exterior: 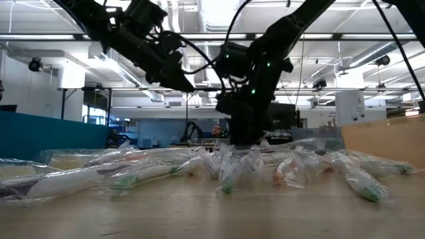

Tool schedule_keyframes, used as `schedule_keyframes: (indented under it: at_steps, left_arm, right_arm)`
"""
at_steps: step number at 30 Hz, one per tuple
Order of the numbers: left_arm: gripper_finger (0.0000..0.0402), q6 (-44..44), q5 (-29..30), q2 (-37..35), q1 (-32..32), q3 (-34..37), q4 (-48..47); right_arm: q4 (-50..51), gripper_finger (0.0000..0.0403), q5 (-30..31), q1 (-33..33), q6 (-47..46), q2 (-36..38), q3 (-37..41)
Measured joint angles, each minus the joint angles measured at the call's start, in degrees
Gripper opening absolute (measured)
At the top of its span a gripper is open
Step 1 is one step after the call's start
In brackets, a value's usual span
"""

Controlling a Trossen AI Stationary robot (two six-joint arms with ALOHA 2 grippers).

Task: Pick & Place Toothbrushes
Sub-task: Put the purple toothbrush into the orange bin

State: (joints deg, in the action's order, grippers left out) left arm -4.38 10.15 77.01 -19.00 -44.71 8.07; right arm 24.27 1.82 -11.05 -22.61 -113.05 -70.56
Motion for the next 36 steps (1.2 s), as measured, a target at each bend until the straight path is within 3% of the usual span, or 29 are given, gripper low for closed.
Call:
schedule_keyframes:
  at_steps: [9, 17, 26, 36]
  left_arm:
    - [0.0149, 0.1, 0.0, 0.0, 0.0, 0.0, -1.6]
    - [0.0149, 0.1, 0.0, 0.0, 0.0, 0.0, -1.6]
    - [0.0149, 0.2, -0.1, 0.0, 0.0, 0.0, -1.6]
    - [0.0149, 0.2, -0.1, 0.0, 0.0, 0.0, -1.7]
  right_arm:
    - [0.6, 0.0110, 0.1, 0.0, 0.1, -2.3, -0.5]
    - [1.0, 0.0022, -0.4, -0.1, 0.0, -0.7, -0.2]
    - [1.1, 0.0016, -0.2, -0.2, 0.6, 3.9, -0.1]
    - [-4.0, 0.0015, 8.8, -0.2, 2.4, 7.1, -0.1]
